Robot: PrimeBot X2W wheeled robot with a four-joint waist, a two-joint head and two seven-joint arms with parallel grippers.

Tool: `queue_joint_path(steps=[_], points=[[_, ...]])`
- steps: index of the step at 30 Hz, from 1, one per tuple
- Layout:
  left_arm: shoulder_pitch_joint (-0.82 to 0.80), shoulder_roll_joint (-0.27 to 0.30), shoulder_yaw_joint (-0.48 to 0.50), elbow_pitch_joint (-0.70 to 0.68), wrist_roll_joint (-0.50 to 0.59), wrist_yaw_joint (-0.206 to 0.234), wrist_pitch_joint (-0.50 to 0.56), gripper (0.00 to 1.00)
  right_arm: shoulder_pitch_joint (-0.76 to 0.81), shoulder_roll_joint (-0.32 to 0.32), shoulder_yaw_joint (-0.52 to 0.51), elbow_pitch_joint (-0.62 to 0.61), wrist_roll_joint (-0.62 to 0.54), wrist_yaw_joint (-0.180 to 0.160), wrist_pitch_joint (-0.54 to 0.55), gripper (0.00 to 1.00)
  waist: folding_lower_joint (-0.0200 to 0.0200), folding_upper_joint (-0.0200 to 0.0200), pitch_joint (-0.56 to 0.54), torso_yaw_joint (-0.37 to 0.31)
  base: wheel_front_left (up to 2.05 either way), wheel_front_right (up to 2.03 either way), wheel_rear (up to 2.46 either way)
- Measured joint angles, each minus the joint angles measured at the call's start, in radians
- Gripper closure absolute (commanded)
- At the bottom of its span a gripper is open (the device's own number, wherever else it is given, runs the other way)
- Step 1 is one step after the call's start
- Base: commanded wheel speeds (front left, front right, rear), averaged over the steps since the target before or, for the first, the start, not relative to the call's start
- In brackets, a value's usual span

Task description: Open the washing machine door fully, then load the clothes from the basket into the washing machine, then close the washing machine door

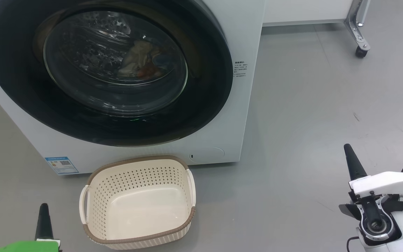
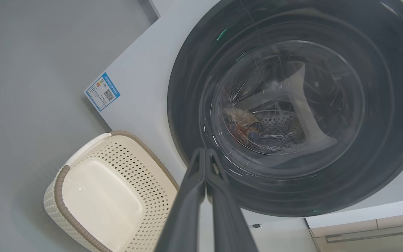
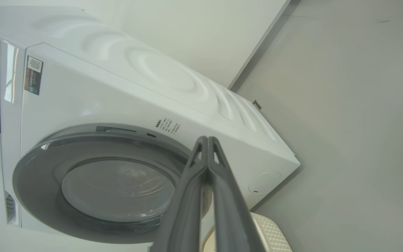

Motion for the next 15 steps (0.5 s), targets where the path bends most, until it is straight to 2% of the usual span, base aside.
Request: queue_joint_path(steps=[15], points=[[-0.007,-0.007,0.019,0.000,-0.184,0.009,0.052,1.00,0.020,0.027,-0.077,-0.023,0.152,-0.002,0.048,1.00,0.0000,0.0000,-0.012,0.009,0.00,0.00,0.00]])
